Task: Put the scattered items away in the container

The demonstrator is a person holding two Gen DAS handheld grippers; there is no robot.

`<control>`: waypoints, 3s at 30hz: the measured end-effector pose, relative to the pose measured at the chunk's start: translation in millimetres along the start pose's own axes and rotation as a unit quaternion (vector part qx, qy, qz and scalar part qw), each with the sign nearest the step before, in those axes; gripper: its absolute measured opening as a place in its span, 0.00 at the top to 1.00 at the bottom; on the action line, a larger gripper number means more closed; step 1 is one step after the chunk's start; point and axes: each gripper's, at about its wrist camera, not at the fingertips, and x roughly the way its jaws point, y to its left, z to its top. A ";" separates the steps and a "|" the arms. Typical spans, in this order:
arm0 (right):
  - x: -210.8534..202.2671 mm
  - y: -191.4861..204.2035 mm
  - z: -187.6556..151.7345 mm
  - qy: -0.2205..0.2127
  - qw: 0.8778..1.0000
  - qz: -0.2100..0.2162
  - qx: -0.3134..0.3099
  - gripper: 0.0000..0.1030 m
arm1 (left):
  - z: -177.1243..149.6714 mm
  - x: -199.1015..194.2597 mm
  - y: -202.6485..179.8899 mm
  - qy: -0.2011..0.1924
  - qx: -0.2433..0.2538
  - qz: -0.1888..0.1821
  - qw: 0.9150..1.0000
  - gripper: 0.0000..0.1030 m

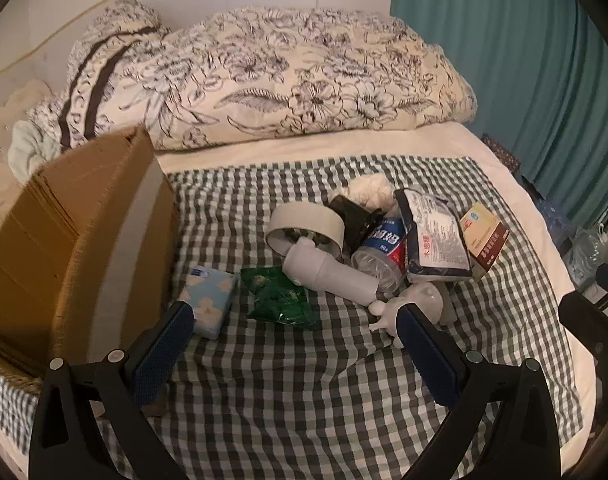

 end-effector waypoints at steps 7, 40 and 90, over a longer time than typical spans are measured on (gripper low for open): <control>24.4 5.5 -8.1 0.019 1.000 0.019 -0.010 0.00 | -1.2 35.3 10.8 0.016 -0.002 -0.017 1.000 0.00; 127.7 52.7 -45.1 0.033 0.996 0.061 -0.063 0.00 | -8.9 122.9 26.1 0.055 0.014 0.038 0.998 0.19; 35.7 45.9 -14.1 -0.084 0.996 0.030 -0.012 0.21 | -0.4 -0.4 10.0 -0.028 0.036 -0.019 0.999 0.69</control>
